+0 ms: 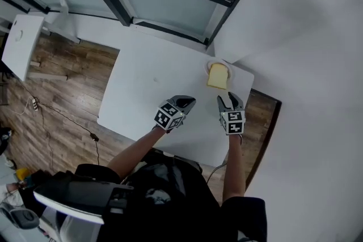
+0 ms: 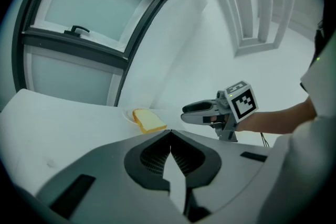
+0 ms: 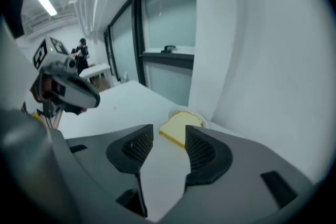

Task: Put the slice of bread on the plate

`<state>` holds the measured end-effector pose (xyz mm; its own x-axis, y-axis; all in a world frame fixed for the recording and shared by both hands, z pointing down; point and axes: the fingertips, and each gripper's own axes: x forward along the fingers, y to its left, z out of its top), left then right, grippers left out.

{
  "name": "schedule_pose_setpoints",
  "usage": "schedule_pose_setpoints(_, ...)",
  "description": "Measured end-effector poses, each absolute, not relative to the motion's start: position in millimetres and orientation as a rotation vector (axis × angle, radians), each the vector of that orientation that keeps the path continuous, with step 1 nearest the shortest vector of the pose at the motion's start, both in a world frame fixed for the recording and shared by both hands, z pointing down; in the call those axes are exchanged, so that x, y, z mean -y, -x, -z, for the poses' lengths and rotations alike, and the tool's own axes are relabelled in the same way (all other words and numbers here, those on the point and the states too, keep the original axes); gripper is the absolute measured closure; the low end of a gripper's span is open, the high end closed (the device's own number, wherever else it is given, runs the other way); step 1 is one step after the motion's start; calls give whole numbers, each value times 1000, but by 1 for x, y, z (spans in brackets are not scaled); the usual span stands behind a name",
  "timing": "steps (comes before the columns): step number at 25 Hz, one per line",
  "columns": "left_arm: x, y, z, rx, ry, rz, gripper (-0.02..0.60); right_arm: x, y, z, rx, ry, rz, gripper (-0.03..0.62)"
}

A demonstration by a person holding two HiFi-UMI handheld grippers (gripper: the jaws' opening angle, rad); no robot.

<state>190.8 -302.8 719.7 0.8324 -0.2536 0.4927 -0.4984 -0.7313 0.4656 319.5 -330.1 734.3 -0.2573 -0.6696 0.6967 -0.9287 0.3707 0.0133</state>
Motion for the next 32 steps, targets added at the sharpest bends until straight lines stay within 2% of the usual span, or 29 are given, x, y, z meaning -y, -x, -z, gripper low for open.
schedule_pose_setpoints(1, 299, -188, -714, 550, -2426, -537, 577, 321, -320, -721, 2040, -1447, -560, 417)
schedule_pose_setpoints(4, 289, -179, -693, 564, -2481, -520, 576, 290, -319, -682, 2068, -1630, -579, 493)
schedule_pose_setpoints(9, 274, -166, -655, 624, -2559, -474, 577, 235, -318, -639, 1996, -1855, -549, 519)
schedule_pose_setpoints(12, 263, -161, -634, 650, -2620, -456, 577, 207, -319, -625, 1972, -1966, -580, 583)
schedule_pose_setpoints(32, 217, -159, -603, 577, -2718, -421, 577, 172, -285, -593, 2097, -1990, -536, 583)
